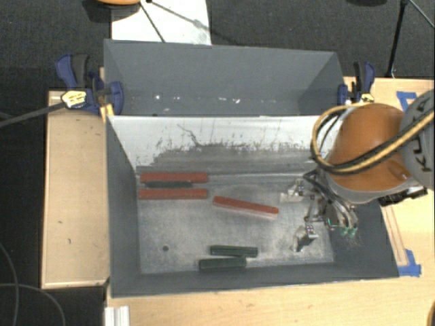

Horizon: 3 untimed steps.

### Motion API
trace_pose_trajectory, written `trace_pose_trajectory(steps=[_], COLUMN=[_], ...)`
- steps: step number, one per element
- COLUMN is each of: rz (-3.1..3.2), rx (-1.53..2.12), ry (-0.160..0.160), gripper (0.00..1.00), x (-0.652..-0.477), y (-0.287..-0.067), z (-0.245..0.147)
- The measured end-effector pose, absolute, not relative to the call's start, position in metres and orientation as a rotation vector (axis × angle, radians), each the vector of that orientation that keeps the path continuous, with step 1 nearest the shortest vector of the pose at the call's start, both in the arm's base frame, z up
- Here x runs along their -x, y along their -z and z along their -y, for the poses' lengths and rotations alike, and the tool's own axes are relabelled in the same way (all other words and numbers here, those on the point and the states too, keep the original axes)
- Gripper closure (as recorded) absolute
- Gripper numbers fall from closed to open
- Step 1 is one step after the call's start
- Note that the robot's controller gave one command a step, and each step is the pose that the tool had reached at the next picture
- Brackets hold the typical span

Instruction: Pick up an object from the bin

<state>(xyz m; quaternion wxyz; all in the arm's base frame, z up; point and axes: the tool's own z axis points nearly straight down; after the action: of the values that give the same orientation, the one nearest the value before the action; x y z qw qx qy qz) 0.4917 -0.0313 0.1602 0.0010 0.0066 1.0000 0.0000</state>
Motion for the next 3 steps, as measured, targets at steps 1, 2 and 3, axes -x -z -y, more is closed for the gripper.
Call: trace_pose_trajectory(steps=[1,2,3], rz=[-3.131,-3.139,-3.123], rx=[-0.090,-0.145,-0.197], ry=[-0.001,0.000,-0.003], gripper=[0.00,0.00,1.00], x=[-0.523,-0.528,-0.571], y=[-0.112,-0.079,-0.076], z=[0.033,0.009,0.019])
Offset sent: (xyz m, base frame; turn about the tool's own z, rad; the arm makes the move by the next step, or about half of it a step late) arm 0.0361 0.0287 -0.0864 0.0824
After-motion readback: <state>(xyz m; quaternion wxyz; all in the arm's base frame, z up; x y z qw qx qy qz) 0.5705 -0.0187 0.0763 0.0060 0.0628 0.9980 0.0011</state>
